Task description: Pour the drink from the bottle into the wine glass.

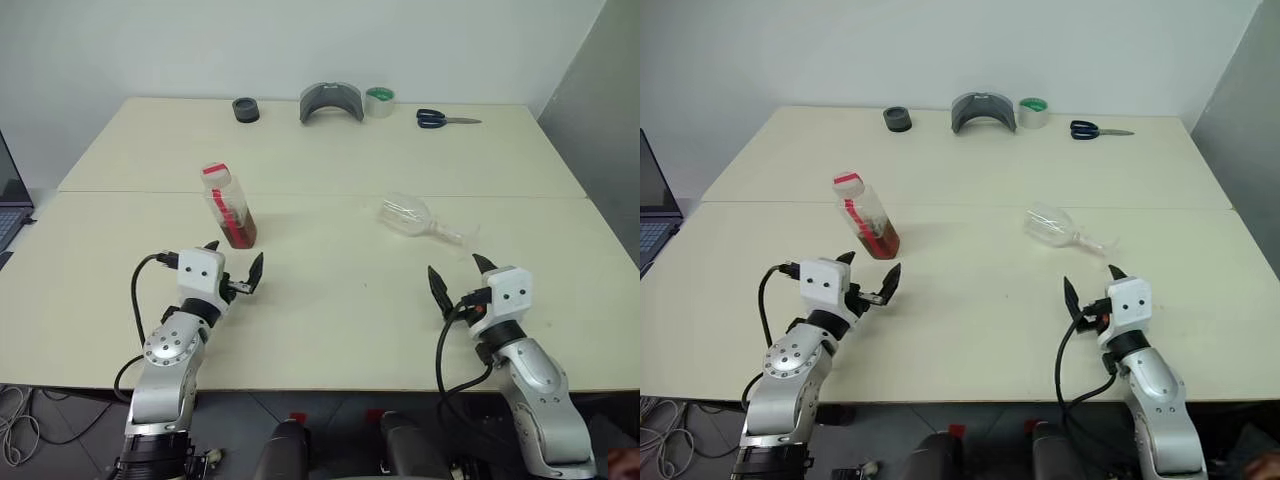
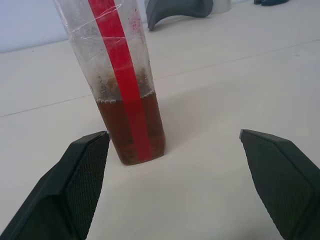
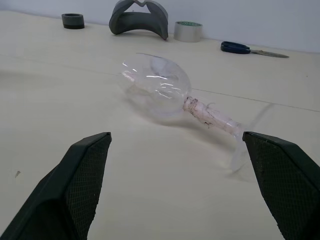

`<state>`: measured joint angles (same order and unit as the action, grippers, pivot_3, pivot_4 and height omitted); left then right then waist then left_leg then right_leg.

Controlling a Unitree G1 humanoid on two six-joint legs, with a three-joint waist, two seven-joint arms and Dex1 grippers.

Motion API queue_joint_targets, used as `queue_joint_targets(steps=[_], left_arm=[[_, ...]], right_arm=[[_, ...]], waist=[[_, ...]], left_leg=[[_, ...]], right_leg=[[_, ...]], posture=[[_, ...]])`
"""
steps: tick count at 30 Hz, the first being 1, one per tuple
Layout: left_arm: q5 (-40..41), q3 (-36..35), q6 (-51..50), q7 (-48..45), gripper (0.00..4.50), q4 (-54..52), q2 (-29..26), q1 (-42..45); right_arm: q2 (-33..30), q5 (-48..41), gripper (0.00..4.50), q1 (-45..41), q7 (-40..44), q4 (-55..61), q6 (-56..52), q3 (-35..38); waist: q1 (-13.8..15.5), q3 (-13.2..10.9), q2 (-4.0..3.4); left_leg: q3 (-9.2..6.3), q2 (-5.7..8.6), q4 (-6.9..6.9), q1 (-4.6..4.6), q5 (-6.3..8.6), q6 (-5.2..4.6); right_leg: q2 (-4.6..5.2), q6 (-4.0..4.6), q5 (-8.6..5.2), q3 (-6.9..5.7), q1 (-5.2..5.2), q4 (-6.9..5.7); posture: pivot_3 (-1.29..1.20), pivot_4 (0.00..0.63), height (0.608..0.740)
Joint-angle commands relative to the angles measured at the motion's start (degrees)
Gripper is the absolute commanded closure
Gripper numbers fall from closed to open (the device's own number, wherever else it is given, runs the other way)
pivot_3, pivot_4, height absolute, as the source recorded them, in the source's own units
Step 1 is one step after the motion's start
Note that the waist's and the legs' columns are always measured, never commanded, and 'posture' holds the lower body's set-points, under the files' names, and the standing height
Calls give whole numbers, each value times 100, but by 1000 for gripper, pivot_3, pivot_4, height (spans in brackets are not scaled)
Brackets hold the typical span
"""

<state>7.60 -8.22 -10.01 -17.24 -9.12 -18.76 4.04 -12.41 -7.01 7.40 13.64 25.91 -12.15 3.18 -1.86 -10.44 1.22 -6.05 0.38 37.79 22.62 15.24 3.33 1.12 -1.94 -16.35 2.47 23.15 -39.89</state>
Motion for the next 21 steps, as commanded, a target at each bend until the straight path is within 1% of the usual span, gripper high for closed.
queue_joint_targets(steps=[1,21], left_arm=[[21,-4,60,-58,33,-241,-60,60],[6,-27,-134,-52,33,-437,-65,10]], right_arm=[[16,-72,0,5,16,33,201,81],[-13,-223,0,16,220,-369,694,109]], waist=[[-2,0,0],[-1,0,0]], left_leg=[[0,0,0,0,0,0],[1,-1,0,0,0,0]], right_leg=[[0,0,0,0,0,0],[-1,0,0,1,0,0]], posture=[[0,150,740],[0,150,740]])
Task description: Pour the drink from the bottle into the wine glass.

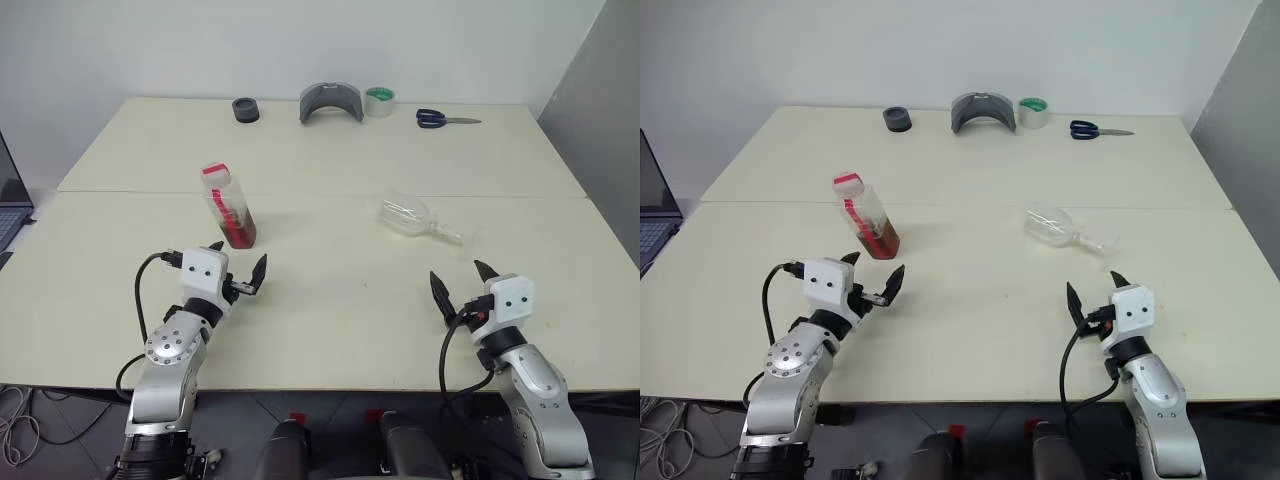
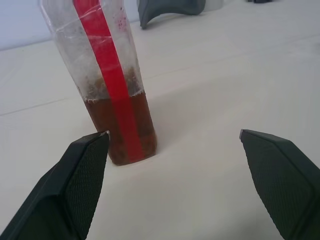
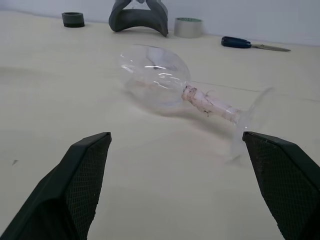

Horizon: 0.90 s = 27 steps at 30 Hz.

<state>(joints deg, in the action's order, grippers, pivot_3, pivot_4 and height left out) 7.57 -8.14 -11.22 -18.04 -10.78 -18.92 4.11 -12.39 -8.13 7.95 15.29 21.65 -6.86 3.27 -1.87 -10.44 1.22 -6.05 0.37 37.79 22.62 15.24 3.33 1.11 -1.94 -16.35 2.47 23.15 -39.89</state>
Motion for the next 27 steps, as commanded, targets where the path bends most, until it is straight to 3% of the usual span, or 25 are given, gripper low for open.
queue_joint_targets(steps=[1,9,13,20,27], left_arm=[[40,-41,-31,21,33,-293,-34,1],[36,-33,-86,45,33,-348,-20,32],[219,-132,31,-70,33,-370,-11,45],[538,-451,-255,21,33,-162,-43,269],[537,-520,-500,68,33,10,-189,572]], right_arm=[[-15,-114,0,-55,62,35,179,100],[-5,-106,0,-123,76,-71,284,119],[-263,-170,0,-144,491,152,275,-77],[-998,-1385,0,-528,1506,1180,-1089,-411],[-1781,-2220,0,-1246,2122,1437,-2003,-344]], waist=[[0,0,0],[0,0,0],[0,0,0],[-5,0,0],[3,0,2]], left_leg=[[0,0,0,0,0,0],[-1,0,0,0,0,0],[0,1,0,0,0,0],[-4,-1,1,0,0,0],[-9,3,3,2,0,-1]], right_leg=[[0,0,0,0,0,0],[0,0,0,-1,0,0],[0,0,0,0,0,0],[-2,0,0,-4,-2,0],[-2,0,0,-9,-5,3]], posture=[[0,150,740],[0,150,740],[0,150,740],[0,150,740],[0,150,740]])
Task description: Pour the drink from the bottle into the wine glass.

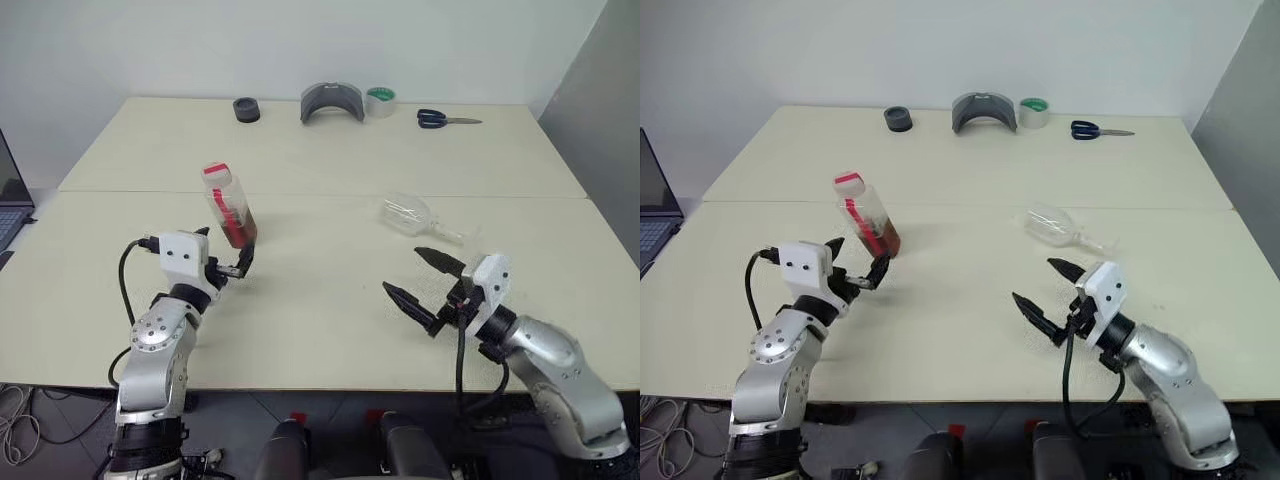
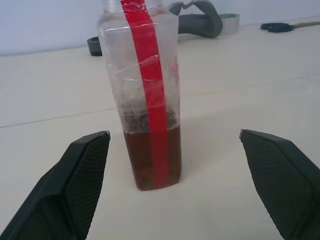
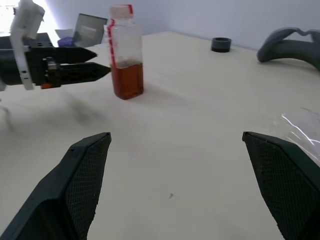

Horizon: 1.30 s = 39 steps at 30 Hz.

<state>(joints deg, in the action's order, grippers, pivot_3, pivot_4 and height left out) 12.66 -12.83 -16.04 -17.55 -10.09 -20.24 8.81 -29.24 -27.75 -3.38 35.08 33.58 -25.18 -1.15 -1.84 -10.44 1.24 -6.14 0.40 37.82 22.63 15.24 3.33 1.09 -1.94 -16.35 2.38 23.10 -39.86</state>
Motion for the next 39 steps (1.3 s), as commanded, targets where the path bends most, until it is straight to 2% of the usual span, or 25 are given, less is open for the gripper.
queue_joint_targets(steps=[1,15,28,39], left_arm=[[32,-52,-27,27,33,-42,-56,131],[11,-51,90,49,33,719,-58,770],[-334,118,459,271,33,2029,-60,1951],[-541,311,-20,687,33,1546,139,2113]], right_arm=[[-135,-298,0,-162,163,250,-210,87],[-194,-284,0,-713,385,206,-340,-247],[-131,-171,0,-757,394,116,-285,-332],[-127,-199,0,-889,375,108,-401,-309]], waist=[[2,0,0],[0,0,1],[3,0,2],[2,-1,2]], left_leg=[[-3,0,0,2,0,0],[0,1,2,2,0,0],[-2,3,3,7,0,1],[-3,3,4,8,-1,1]], right_leg=[[0,0,0,-2,0,0],[2,0,0,-1,1,1],[2,-1,1,-3,3,3],[4,-1,1,-3,4,2]], posture=[[0,150,740],[0,150,740],[0,150,740],[0,150,740]])
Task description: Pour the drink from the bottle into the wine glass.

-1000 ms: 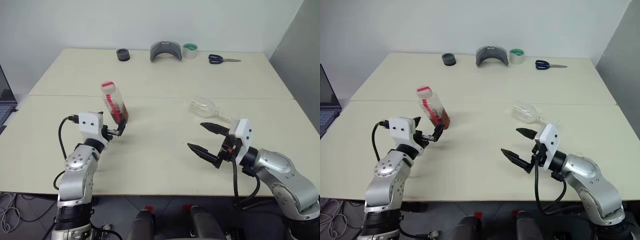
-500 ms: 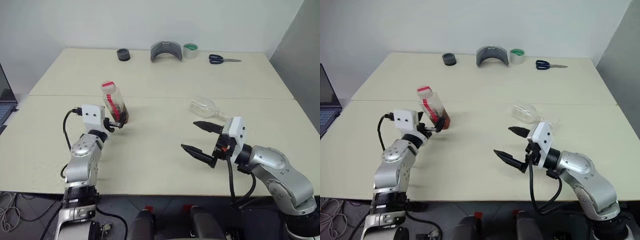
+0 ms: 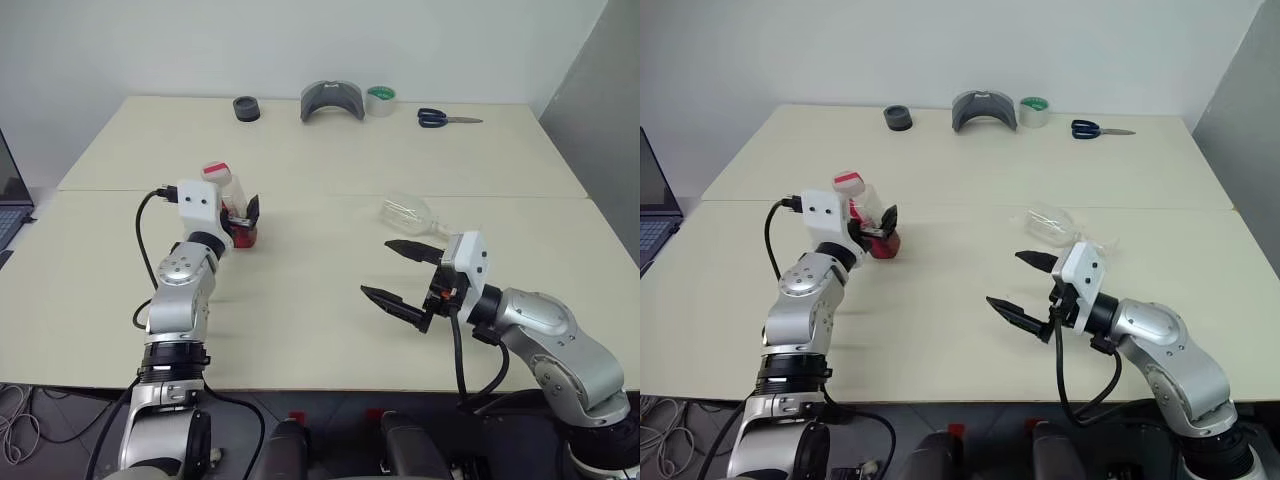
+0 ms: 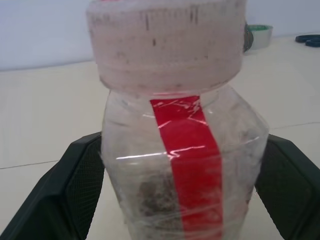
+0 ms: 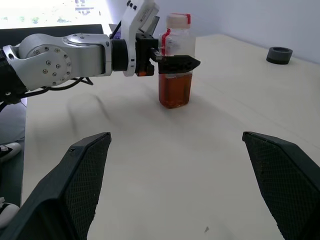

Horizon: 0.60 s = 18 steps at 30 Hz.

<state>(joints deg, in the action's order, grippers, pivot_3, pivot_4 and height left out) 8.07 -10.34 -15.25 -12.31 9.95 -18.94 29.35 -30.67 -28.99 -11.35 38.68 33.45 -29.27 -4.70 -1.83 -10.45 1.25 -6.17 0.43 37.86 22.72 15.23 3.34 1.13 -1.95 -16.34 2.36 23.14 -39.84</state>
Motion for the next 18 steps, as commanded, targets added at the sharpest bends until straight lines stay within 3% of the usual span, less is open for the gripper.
queue_joint_targets(steps=[1,18], left_arm=[[-98,75,-137,188,33,-524,26,46],[-165,3,-567,521,33,-1002,57,-124]], right_arm=[[14,-81,0,-101,14,120,-2,49],[-32,-118,0,-244,53,59,-114,86]], waist=[[0,0,0],[0,0,0]], left_leg=[[-1,0,1,1,0,0],[1,0,0,0,0,0]], right_leg=[[0,0,0,-1,0,0],[0,0,0,1,1,-1]], posture=[[0,150,740],[0,150,740]])
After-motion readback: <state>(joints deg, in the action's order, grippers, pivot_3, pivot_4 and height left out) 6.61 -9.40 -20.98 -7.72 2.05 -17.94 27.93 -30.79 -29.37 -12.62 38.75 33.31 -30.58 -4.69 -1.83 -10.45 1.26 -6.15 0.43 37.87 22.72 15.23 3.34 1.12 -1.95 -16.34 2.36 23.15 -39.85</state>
